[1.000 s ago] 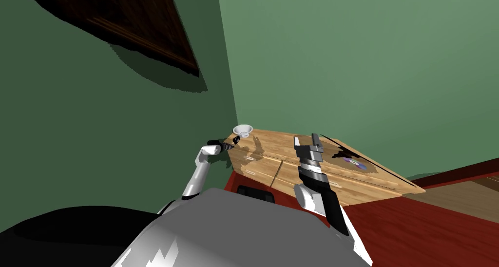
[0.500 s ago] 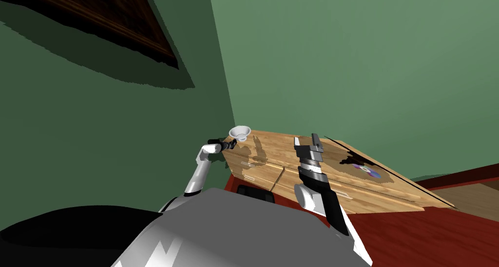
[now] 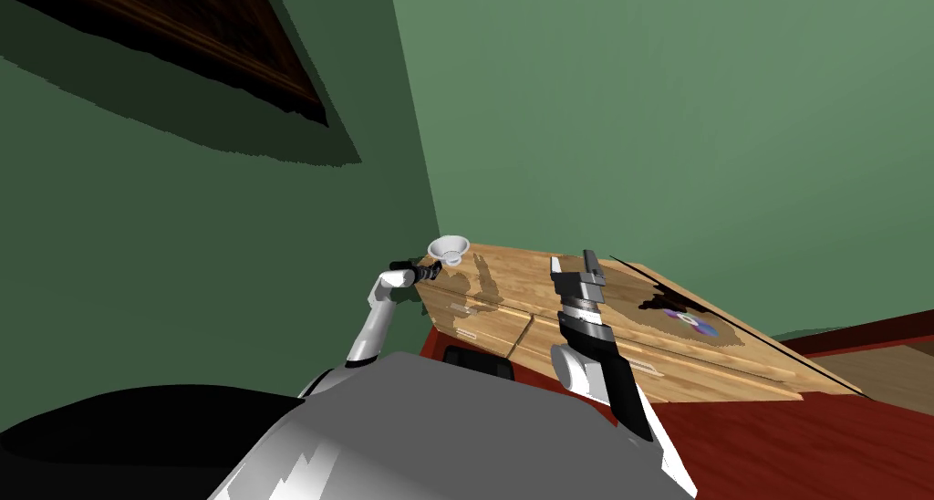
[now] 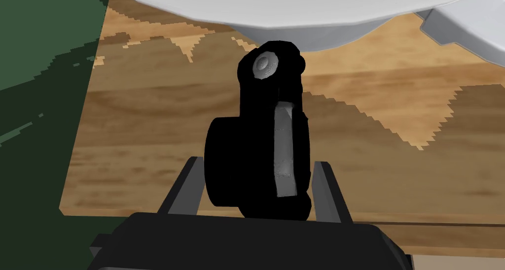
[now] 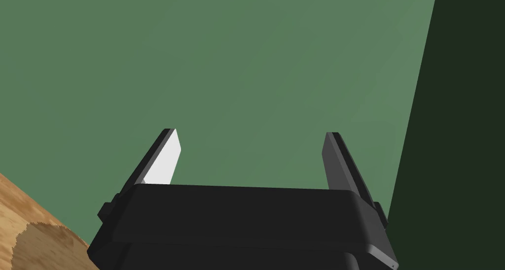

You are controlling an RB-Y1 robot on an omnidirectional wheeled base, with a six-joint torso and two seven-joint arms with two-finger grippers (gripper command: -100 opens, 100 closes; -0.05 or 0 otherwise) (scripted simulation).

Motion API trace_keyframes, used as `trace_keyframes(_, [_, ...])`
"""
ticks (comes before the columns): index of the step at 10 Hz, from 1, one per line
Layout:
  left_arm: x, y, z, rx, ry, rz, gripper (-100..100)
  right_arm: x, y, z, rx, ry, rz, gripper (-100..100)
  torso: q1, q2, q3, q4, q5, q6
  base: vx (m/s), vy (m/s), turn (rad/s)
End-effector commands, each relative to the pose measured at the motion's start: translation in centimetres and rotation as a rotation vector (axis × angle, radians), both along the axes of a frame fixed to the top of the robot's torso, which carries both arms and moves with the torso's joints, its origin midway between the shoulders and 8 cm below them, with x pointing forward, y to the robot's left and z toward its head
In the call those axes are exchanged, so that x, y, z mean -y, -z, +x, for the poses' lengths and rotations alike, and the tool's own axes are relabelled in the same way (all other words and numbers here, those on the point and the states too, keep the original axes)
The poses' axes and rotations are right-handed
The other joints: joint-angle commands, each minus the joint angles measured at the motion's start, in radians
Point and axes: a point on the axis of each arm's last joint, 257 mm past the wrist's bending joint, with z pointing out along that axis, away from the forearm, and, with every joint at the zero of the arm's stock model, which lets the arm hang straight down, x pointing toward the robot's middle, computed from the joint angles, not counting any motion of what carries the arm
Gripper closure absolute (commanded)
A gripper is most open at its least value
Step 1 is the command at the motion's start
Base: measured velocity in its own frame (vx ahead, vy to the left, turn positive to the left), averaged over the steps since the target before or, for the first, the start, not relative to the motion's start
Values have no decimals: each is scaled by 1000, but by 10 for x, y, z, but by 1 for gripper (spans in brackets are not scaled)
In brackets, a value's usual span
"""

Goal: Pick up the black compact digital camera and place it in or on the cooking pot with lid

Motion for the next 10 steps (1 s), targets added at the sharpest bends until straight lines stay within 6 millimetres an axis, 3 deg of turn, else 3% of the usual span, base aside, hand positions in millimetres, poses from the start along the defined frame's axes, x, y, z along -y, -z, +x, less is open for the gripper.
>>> trace_keyframes(1, [0, 0, 0, 0, 0, 0, 100, 0, 0, 0, 0, 0, 0, 0, 0, 0, 0, 0, 0, 0, 0, 0, 0])
trace_keyframes(2, [0, 0, 0, 0, 0, 0, 100, 0, 0, 0, 0, 0, 0, 0, 0, 0, 0, 0, 0, 0, 0, 0, 0])
trace_keyframes(3, [0, 0, 0, 0, 0, 1, 0, 0, 0, 0, 0, 0, 0, 0, 0, 0, 0, 0, 0, 0, 0, 0, 0])
trace_keyframes(4, [-1, -7, -4, -5, -1, 3, 100, 0, 0, 0, 0, 0, 0, 0, 0, 0, 0, 0, 0, 0, -34, -5, -3])
trace_keyframes(5, [0, -4, -2, 0, 0, 3, 100, 0, 0, 0, 0, 0, 0, 0, 0, 2, 1, 0, 0, 0, -22, -2, 0])
trace_keyframes(6, [0, -4, -2, -2, -1, 3, 0, 0, 0, 0, 0, 0, 0, 0, 0, 2, 1, 1, 0, 0, 0, 0, 0])
trace_keyframes(7, [-9, 2, -7, -23, -10, 12, 100, 0, 0, 0, 0, 0, 0, 0, 0, 1, 1, 1, 0, 0, -139, 0, 7])
trace_keyframes(10, [-37, 4, -10, -48, -30, 68, 100, 0, 0, 0, 0, 0, 0, 0, 4, 22, 7, -7, 6, -8, -225, -37, -43])
